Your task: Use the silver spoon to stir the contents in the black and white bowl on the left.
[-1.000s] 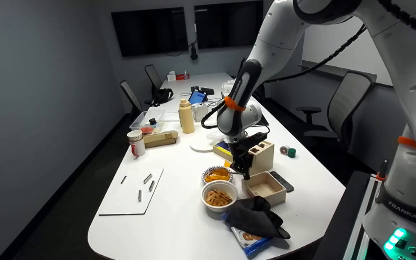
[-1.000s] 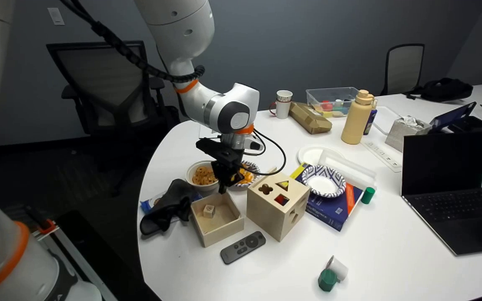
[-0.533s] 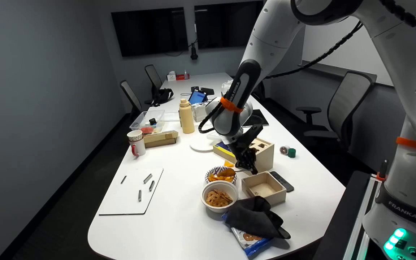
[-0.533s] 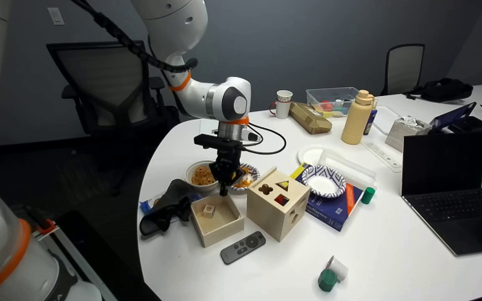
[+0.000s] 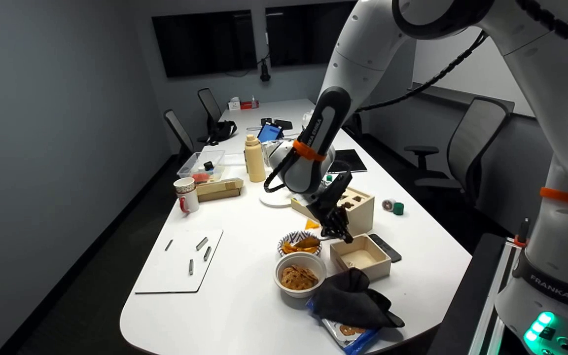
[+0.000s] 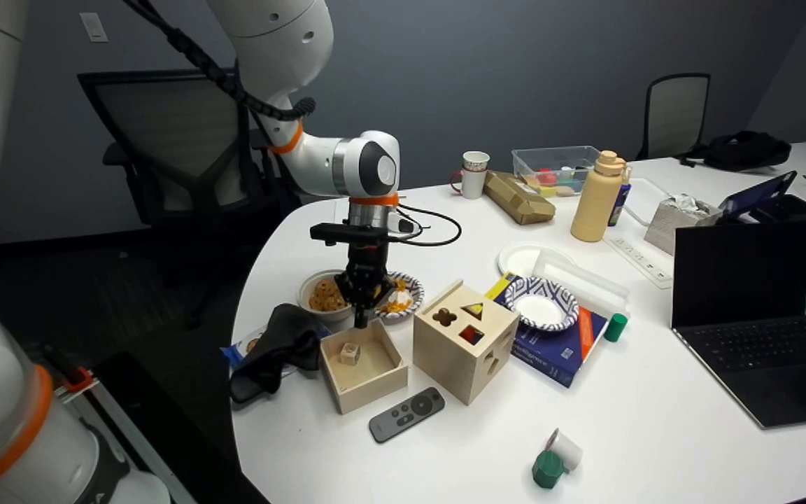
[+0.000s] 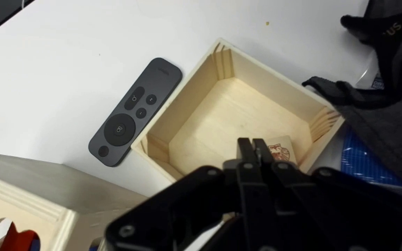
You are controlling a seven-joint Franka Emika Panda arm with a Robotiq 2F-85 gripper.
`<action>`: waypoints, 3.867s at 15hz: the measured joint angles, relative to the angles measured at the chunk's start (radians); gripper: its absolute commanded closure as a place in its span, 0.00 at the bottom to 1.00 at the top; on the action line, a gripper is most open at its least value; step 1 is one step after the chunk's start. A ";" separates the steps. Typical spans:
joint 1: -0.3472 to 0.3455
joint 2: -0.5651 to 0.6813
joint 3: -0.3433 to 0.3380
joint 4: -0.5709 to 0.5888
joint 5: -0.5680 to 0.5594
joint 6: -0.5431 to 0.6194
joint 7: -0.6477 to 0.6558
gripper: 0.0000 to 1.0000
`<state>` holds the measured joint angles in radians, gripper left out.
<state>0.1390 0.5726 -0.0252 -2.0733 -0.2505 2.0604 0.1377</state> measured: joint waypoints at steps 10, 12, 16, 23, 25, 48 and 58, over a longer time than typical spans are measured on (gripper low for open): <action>0.009 0.014 -0.063 0.010 -0.063 0.102 0.148 0.99; 0.030 0.015 -0.085 0.022 -0.116 0.042 0.179 0.99; 0.046 0.023 -0.076 0.052 -0.145 -0.100 0.178 0.99; 0.015 0.046 -0.020 0.101 -0.097 -0.203 0.051 0.99; -0.006 0.054 -0.011 0.114 -0.056 -0.201 0.022 0.99; -0.050 0.067 -0.039 0.145 -0.034 -0.166 0.041 0.99; -0.083 0.052 0.019 0.150 0.076 -0.239 -0.113 0.99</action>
<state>0.0561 0.6244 -0.0059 -1.9236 -0.1740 1.8215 0.0249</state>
